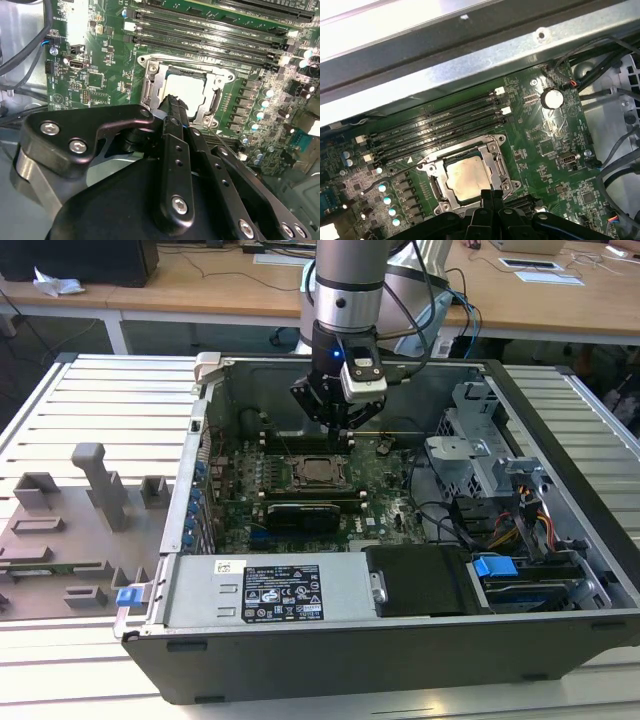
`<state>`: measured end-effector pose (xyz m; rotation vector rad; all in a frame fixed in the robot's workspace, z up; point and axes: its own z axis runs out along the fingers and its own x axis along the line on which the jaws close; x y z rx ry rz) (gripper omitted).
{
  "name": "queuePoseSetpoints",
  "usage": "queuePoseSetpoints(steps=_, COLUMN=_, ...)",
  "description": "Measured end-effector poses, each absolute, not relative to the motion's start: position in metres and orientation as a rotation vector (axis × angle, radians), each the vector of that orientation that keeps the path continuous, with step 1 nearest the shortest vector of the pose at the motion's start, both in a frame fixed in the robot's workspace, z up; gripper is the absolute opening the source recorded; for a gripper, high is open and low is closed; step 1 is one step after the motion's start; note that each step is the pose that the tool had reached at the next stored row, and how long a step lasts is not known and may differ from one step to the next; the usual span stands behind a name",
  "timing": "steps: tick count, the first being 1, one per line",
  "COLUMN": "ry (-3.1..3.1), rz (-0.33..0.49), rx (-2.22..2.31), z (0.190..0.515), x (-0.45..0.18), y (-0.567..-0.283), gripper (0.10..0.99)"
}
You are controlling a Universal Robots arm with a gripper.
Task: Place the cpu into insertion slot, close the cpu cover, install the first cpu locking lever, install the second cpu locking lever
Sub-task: 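Install the first cpu locking lever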
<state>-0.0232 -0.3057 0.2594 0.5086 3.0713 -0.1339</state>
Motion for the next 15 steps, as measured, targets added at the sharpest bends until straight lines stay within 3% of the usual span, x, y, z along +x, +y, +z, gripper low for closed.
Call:
queuePoseSetpoints(steps=8, ry=3.084, rz=-0.13, rx=0.408, z=0.2596, x=-0.0233, y=-0.3057, gripper=0.106)
queuePoseSetpoints(steps=9, ry=3.087, rz=-0.117, rx=0.393, z=0.2594, x=-0.0232, y=-0.3057, gripper=0.106)
queuePoseSetpoints(steps=12, ry=3.105, rz=0.022, rx=0.35, z=0.2594, x=-0.0232, y=-0.3057, gripper=0.106)
queuePoseSetpoints(steps=15, ry=3.111, rz=0.03, rx=0.295, z=0.2594, x=-0.0232, y=-0.3057, gripper=0.106)
